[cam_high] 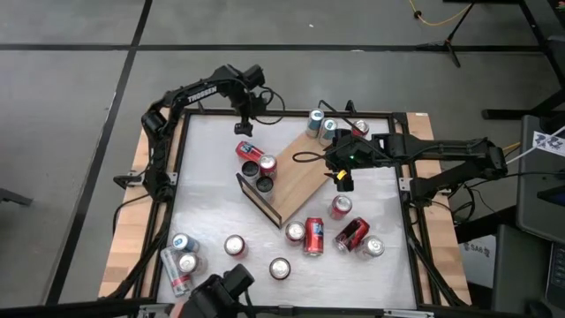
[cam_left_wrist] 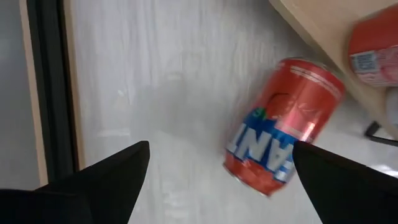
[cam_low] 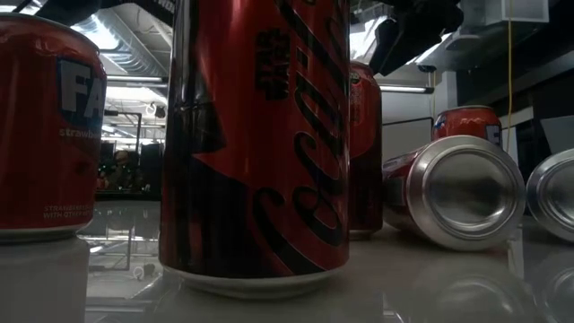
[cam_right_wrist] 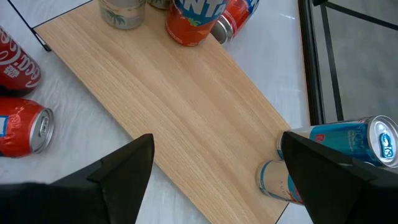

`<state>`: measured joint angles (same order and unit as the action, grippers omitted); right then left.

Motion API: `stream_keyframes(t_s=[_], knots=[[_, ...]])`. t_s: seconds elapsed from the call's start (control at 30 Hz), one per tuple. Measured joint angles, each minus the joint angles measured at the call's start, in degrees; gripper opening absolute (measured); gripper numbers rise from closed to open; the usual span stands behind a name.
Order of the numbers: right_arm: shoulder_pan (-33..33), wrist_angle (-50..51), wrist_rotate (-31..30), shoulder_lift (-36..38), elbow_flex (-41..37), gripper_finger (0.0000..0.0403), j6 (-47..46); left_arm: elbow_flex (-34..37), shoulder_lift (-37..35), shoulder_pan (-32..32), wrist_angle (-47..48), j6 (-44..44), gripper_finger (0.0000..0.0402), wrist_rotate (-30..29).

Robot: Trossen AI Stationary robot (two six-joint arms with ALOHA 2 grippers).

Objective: Place canned beverage on shelf
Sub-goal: Put the orange soda can on the shelf

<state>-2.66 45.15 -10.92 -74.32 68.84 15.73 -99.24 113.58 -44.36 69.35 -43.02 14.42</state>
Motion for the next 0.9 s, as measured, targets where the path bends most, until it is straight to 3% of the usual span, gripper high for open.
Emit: stream_keyframes(t_s=[0.3, 0.57, 0.9], knots=[[0.0, 0.0, -0.2, 0.0, 0.0, 0.0342, -0.4, 4.0, 0.0, -1.2, 0.4, -2.9, 0.0386, 0.1], [0.0, -0.1, -4.1, 0.0, 0.0, 0.0342, -0.5, 11.2, -0.6, -1.8, 1.1, -3.9, 0.0386, 0.2], [0.0, -1.4, -5.6, 0.0, 0.0, 0.0342, -0.6, 16.3, -2.2, 0.2, -6.8, -4.3, 0.0386, 0.3]])
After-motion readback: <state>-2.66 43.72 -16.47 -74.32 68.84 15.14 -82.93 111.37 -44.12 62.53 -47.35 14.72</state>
